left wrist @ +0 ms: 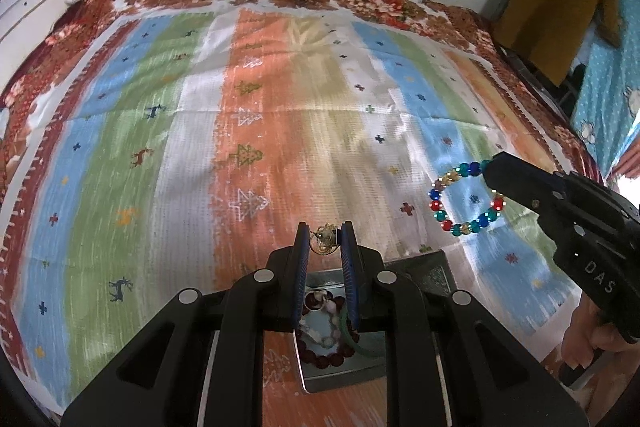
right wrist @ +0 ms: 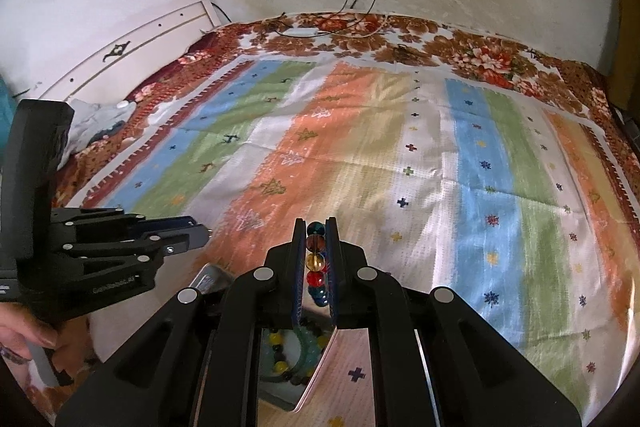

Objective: Organize jewelry
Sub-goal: 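Lift the gold ring and bracelet and carry both over the tin, then open both tools to drop the ring and bracelet into the tin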

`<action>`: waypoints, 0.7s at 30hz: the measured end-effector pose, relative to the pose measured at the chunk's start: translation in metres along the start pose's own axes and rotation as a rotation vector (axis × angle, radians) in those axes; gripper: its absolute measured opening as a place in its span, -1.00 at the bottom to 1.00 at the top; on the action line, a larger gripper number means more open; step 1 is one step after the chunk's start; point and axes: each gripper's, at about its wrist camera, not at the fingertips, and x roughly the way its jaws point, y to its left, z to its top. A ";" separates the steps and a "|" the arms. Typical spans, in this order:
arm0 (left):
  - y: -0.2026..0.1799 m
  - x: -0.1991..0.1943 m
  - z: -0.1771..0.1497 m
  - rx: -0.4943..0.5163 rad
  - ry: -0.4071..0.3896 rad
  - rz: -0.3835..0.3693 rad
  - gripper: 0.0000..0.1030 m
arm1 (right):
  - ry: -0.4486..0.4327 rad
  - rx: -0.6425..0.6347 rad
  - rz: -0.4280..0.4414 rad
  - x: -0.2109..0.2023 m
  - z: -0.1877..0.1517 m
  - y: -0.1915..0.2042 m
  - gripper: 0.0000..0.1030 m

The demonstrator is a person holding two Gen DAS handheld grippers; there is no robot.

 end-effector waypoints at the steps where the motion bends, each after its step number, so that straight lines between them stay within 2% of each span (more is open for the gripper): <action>1: -0.002 -0.002 -0.002 0.011 -0.010 0.001 -0.70 | 0.001 -0.002 0.006 -0.002 -0.002 0.001 -0.80; 21: -0.021 -0.017 -0.033 0.073 -0.017 -0.008 -0.70 | 0.039 -0.041 0.083 -0.017 -0.032 0.016 -0.80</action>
